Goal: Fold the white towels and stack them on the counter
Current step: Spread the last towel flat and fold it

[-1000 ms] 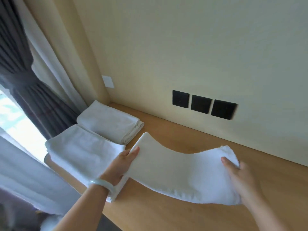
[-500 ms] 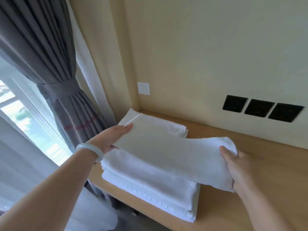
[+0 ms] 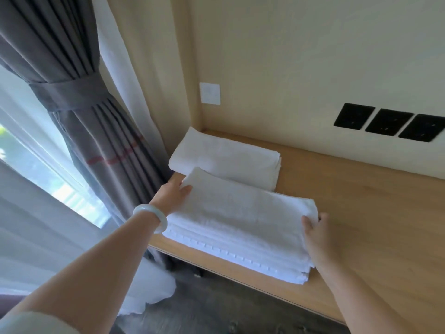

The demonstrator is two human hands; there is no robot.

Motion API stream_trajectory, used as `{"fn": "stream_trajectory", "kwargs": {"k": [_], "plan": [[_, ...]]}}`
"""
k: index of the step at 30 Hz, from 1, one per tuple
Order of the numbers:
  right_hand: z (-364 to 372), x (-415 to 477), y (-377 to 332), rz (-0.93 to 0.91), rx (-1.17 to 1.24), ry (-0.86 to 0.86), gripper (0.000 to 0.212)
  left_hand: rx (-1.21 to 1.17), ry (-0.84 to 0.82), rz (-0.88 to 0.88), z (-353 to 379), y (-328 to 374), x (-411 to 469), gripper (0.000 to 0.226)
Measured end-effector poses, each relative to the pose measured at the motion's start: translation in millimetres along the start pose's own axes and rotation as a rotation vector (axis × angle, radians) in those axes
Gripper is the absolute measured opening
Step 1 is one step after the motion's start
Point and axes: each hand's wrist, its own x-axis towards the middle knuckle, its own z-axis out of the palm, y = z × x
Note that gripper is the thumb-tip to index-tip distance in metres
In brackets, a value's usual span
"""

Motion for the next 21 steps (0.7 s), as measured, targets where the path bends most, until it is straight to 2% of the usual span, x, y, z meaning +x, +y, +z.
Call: {"fn": "stream_trajectory", "kwargs": {"k": [6, 10, 14, 16, 19, 21], "plan": [[-2, -3, -12, -0.107, 0.033, 0.072, 0.022, -0.091, 0.125, 0.019, 2, -9, 2, 0.022], [8, -7, 2, -0.081, -0.004, 0.025, 0.028, -0.040, 0.105, -0.003, 8, -21, -5, 0.034], [11, -4, 4, -0.104, 0.002, 0.073, 0.031, -0.117, 0.191, 0.055, 8, -20, -6, 0.017], [13, -3, 7, -0.114, -0.006, 0.082, 0.032, -0.117, 0.199, 0.056, 9, -21, -6, 0.015], [14, -6, 3, -0.083, -0.093, 0.083, 0.042, 0.035, 0.204, 0.006, 12, -20, -7, 0.027], [15, -10, -7, -0.151, -0.332, 0.148, 0.053, 0.277, 0.297, 0.070, 11, -9, -9, 0.039]]}}
